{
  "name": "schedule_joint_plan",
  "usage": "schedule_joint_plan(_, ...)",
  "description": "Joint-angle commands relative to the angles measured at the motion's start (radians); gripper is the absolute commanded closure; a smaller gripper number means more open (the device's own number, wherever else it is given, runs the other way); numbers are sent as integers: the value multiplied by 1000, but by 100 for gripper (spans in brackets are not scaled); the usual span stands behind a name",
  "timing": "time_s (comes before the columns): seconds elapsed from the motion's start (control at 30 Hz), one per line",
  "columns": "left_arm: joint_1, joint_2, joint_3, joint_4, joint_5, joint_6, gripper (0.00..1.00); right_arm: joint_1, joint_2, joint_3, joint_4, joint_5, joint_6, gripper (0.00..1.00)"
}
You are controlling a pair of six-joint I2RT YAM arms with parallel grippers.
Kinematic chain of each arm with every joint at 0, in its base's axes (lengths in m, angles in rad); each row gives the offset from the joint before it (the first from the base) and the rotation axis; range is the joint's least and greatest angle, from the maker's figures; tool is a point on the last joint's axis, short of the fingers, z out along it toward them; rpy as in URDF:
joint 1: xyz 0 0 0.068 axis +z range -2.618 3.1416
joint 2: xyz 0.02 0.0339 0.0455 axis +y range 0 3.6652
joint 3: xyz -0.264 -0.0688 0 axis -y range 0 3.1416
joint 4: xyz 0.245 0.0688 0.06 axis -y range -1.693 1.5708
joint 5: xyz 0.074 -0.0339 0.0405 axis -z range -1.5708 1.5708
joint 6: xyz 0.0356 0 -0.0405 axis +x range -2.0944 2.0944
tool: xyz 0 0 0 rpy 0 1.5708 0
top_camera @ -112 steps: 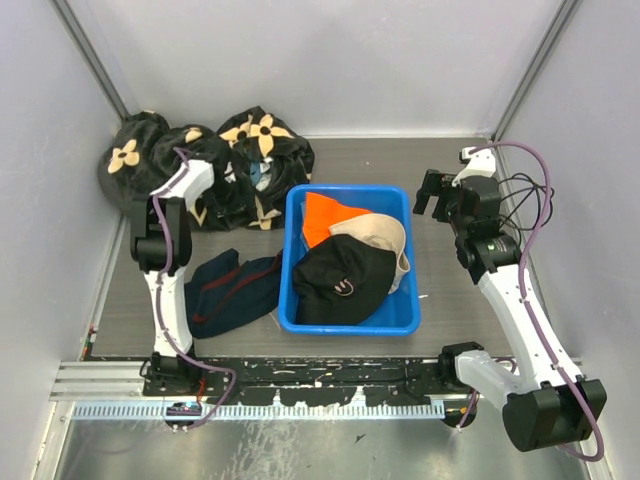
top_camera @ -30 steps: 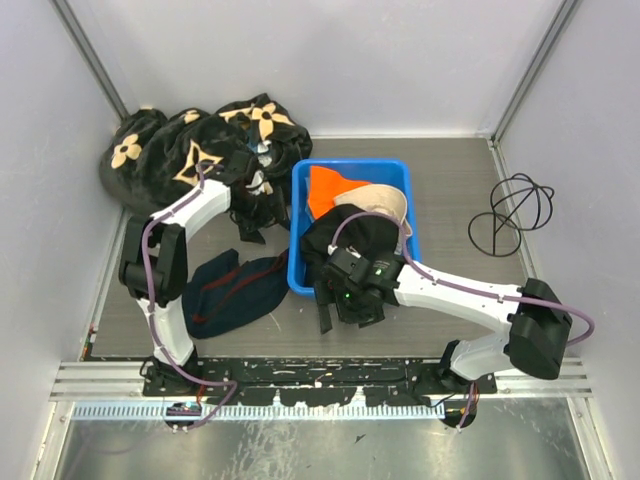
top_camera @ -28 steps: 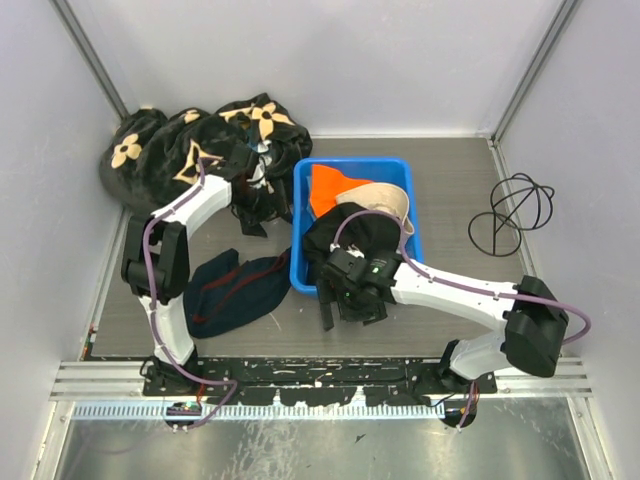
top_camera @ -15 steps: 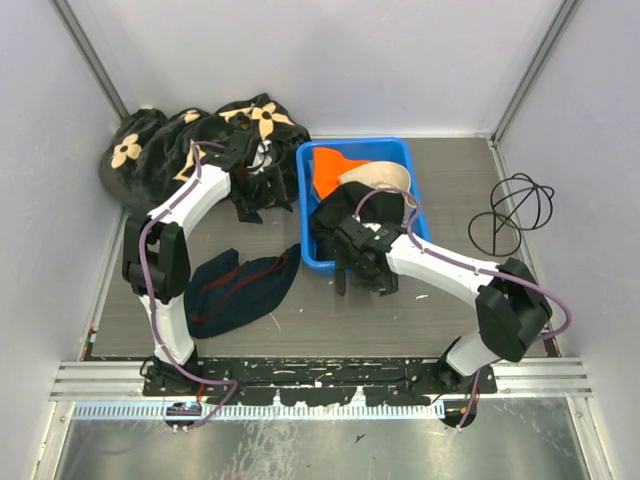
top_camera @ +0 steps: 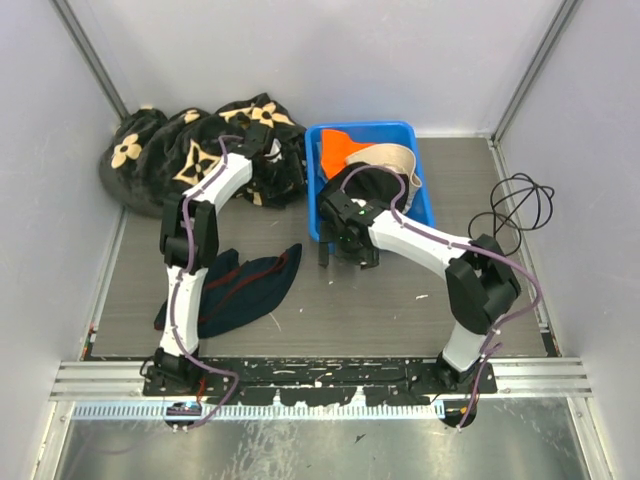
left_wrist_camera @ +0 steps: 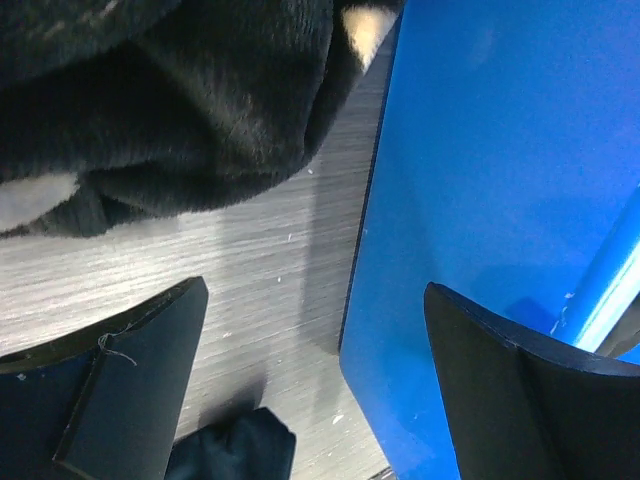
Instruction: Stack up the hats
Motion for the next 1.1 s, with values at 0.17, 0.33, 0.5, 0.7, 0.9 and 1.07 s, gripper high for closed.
schedule_joint_plan(0.17, 3, -166, -69, -36, -129, -2, 2, -103, 136, 146, 83, -17, -91, 0)
schedule_joint_plan(0.33, 6, -412, -280, 60, -134, 68, 2, -164, 214, 248, 76, -15, -143, 0)
schedule_joint_plan(0.5, 52, -658, -513, 276, -133, -2, 2, -213, 283, 367, 71, -34, -182, 0)
schedule_joint_plan(0.7, 152, -725, -737, 422, 104, -88, 2, -220, 301, 466, 35, -51, -229, 0)
schedule_joint_plan(0.9, 39, -893, -750, 75, 12, 51, 2, -219, 127, 380, 41, -61, -258, 0)
schedule_joint_plan(1.07, -96, -1089, -832, -109, -24, -8, 7, -220, 7, 319, 56, -47, -279, 0)
